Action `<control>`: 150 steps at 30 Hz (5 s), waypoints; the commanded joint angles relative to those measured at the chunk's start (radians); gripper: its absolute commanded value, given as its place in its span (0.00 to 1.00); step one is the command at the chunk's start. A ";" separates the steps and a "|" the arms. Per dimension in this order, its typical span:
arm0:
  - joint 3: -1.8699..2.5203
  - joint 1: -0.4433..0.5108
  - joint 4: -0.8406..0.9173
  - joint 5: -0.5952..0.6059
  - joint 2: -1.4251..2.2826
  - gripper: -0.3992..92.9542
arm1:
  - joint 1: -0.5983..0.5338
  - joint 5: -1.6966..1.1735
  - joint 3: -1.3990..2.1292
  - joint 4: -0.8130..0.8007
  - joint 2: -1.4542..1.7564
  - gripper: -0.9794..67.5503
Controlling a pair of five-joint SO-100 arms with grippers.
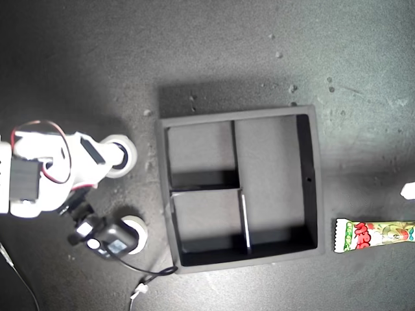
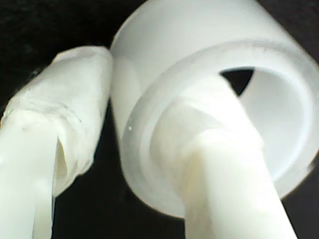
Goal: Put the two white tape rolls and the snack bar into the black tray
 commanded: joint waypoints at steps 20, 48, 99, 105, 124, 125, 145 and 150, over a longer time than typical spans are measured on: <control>-1.158 -0.034 0.617 0.161 -0.316 0.01 | -0.431 1.470 -1.009 0.565 -1.232 0.49; -1.890 -0.005 0.971 0.029 -1.086 0.17 | -0.621 1.993 -0.781 0.534 -1.233 0.55; -1.371 0.462 0.954 -0.224 -0.606 0.13 | 0.123 0.916 -1.077 0.557 -1.227 0.01; -1.442 0.502 0.950 -0.295 -0.703 0.15 | 0.071 0.359 -1.204 0.448 -1.246 0.01; -1.404 0.488 0.922 -0.480 -0.833 0.17 | -0.049 0.080 -2.056 0.874 -1.867 0.01; -1.401 0.485 0.916 -0.480 -0.841 0.17 | -0.054 0.080 -2.057 0.874 -1.867 0.01; -1.485 0.442 0.894 -0.465 -1.015 0.14 | 0.005 0.083 -1.947 0.792 -1.867 0.01; -1.580 0.439 0.962 -0.472 -1.058 0.04 | 0.078 0.084 -1.853 0.696 -1.867 0.01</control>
